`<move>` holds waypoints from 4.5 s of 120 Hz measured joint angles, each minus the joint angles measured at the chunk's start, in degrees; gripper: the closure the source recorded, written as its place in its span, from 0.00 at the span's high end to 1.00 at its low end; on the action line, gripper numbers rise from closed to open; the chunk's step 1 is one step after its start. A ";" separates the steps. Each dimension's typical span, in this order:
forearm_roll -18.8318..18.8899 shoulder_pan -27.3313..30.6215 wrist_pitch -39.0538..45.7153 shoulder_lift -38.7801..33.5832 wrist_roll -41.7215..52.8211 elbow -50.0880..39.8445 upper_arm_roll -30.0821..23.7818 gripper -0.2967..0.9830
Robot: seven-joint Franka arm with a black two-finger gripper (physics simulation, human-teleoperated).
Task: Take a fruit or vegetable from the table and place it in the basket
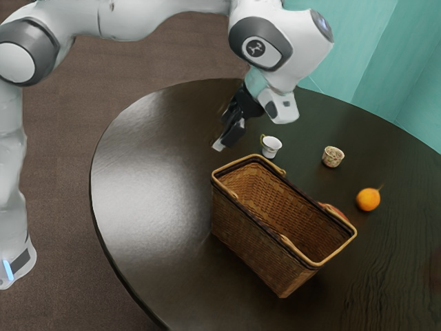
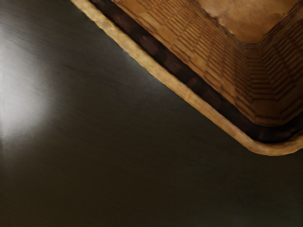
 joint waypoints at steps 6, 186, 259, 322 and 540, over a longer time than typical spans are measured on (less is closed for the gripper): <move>0.49 -1.89 4.84 0.04 0.81 -0.11 -0.04 0.77; 11.45 38.42 62.93 32.26 18.05 5.53 -41.16 0.77; 13.07 37.73 70.98 41.88 20.78 7.06 -41.74 0.77; 30.13 36.46 59.95 52.08 20.97 15.90 -49.43 0.77; 9.15 25.02 40.84 -5.40 8.39 -11.85 -35.89 0.37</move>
